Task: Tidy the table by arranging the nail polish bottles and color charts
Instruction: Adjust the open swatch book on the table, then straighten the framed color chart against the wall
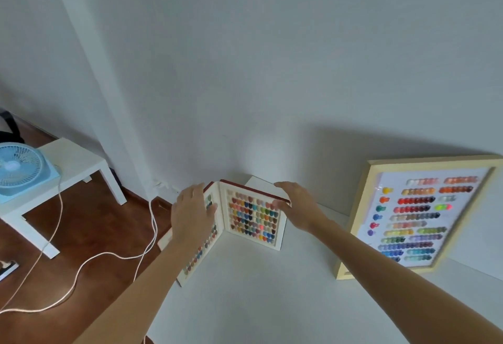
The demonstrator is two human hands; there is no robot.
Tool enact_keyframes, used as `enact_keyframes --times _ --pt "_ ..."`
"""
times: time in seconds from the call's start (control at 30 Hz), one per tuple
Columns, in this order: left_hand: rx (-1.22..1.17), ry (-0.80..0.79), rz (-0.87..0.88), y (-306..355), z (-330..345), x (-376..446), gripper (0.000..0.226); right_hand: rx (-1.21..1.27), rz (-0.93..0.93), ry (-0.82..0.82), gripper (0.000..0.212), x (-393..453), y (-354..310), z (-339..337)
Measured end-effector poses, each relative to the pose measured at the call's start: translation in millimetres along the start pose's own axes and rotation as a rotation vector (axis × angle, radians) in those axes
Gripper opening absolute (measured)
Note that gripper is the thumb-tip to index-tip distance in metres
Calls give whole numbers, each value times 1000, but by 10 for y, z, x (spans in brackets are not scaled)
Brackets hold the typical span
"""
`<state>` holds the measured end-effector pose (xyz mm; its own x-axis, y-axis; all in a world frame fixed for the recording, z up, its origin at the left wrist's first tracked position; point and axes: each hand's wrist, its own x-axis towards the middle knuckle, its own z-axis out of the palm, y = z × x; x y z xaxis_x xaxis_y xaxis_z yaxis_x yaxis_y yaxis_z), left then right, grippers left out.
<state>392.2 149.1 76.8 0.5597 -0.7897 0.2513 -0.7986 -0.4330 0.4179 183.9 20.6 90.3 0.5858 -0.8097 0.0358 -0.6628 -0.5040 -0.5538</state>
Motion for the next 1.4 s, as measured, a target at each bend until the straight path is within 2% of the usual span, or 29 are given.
enact_keyframes --times 0.2,0.33,0.6,0.83,1.1,1.4 --pt "-224 39 172 922 44 -172 49 28 -73 149 34 -422 257 -480" --pt "-350 -21 312 1551 231 -388 51 26 -78 208 31 -851 663 -901" --pt "-378 -237 261 2395 829 -849 69 40 142 322 26 -1721 1700 -1483" --pt "-395 -367 154 2667 1225 -1015 74 63 310 368 26 -2037 2342 -1564" --pt "-426 -392 161 2728 1530 -859 52 50 524 391 30 -1848 2825 -1602" --pt "-362 -400 197 2673 1816 -618 43 162 697 418 47 -1309 3208 -1626"
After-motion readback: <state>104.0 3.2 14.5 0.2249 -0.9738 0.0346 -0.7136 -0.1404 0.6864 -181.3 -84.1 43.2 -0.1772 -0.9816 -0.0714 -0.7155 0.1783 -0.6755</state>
